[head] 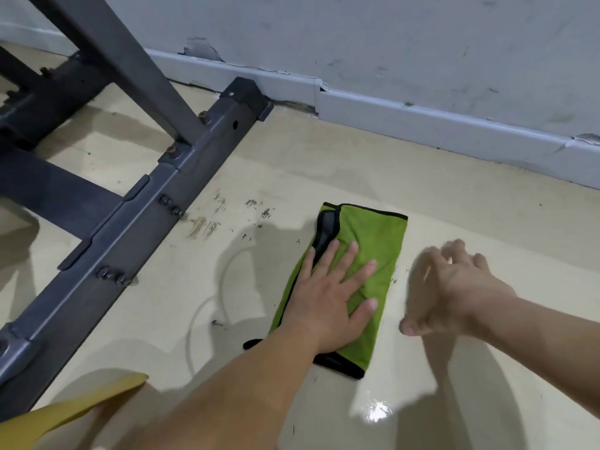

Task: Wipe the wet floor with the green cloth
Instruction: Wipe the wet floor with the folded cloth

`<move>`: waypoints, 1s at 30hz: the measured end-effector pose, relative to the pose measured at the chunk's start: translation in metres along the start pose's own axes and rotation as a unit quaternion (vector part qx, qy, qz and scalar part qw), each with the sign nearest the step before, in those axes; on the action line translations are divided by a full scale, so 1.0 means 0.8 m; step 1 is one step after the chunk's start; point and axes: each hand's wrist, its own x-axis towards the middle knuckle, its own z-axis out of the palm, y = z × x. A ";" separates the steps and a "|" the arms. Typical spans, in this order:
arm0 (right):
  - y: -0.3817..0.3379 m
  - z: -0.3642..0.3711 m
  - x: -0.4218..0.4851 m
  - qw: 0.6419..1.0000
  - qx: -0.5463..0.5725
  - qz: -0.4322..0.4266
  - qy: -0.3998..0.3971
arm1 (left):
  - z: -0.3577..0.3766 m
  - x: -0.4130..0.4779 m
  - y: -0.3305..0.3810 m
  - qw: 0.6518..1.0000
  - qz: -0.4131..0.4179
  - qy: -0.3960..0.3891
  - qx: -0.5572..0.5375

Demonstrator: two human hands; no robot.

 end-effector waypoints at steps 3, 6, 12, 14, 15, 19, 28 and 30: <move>-0.031 0.023 0.008 1.000 -0.001 -0.030 -0.007 | -0.018 0.020 -0.053 0.999 0.041 0.005 0.014; -0.029 0.044 0.023 1.000 -0.012 -0.015 0.024 | -0.030 0.028 -0.132 0.997 -0.072 0.018 0.030; -0.025 0.040 0.022 0.999 0.041 0.001 0.005 | -0.004 -0.016 -0.133 0.900 -0.415 0.095 -0.093; -0.031 0.038 0.023 0.999 0.044 0.013 -0.012 | 0.001 -0.027 -0.104 0.889 -0.432 0.104 -0.110; -0.034 0.036 0.023 0.999 0.046 0.015 -0.019 | 0.005 -0.033 -0.087 0.888 -0.434 0.106 -0.113; -0.040 0.024 0.015 0.997 0.075 -0.002 -0.023 | 0.026 -0.061 0.005 0.934 -0.341 0.073 -0.082; 0.078 0.025 -0.040 0.961 0.235 -0.065 0.130 | 0.027 -0.051 0.019 0.963 -0.267 0.028 0.013; 0.139 0.047 -0.068 0.962 0.222 -0.016 0.158 | 0.026 -0.046 0.028 0.957 -0.290 0.020 -0.001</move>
